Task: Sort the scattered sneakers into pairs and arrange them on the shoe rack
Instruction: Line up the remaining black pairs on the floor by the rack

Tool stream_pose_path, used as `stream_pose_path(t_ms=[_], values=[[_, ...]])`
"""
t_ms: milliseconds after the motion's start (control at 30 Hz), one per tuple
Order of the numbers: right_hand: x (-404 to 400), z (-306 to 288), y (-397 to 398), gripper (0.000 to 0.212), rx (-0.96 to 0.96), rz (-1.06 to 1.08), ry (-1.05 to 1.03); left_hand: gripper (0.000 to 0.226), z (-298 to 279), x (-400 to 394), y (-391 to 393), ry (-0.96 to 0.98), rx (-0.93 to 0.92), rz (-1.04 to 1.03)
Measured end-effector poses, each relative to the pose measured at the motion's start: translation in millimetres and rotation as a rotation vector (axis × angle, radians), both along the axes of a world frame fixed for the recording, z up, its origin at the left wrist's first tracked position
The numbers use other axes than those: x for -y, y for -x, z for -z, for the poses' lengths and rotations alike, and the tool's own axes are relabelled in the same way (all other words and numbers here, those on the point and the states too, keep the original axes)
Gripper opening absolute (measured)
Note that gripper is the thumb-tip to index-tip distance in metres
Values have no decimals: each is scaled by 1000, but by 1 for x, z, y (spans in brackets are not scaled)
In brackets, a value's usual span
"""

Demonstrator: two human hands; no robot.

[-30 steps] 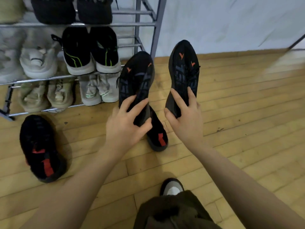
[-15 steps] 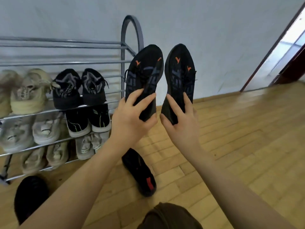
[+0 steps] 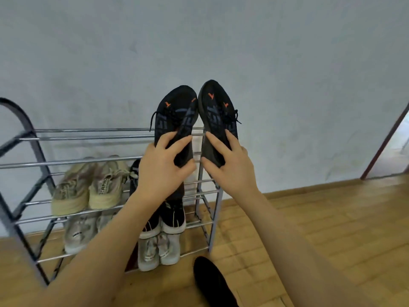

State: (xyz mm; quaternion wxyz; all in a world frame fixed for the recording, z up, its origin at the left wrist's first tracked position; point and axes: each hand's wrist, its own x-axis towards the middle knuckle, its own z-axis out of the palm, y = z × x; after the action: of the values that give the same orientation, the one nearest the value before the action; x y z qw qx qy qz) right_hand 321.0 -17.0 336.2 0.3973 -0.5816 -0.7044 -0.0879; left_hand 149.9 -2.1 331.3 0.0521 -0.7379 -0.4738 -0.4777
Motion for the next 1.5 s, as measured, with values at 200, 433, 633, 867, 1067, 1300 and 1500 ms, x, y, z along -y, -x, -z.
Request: stream_pose_path(t_ms=[200, 433, 633, 867, 1067, 1300, 1500], values=[[-53, -4, 29, 56, -13, -124, 46, 56, -1, -40, 39, 61, -24, -114], [-106, -7, 57, 56, -3, -172, 143, 49, -4, -78, 54, 178, 20, -215], [-131, -1, 64, 60, 53, -143, 298, 50, 3, -107, 62, 368, -26, -237], [-119, 8, 64, 66, 78, -77, 237, 58, 9, -97, 70, 350, -86, -203], [-101, 21, 69, 46, 131, -72, 134, 49, 16, -82, 68, 301, -103, -169], [-113, 22, 78, 36, 18, -71, 60, 42, 18, -87, 61, 239, -45, -171], [-120, 30, 82, 34, 66, -64, 57, 41, 21, -93, 61, 240, -99, -151]])
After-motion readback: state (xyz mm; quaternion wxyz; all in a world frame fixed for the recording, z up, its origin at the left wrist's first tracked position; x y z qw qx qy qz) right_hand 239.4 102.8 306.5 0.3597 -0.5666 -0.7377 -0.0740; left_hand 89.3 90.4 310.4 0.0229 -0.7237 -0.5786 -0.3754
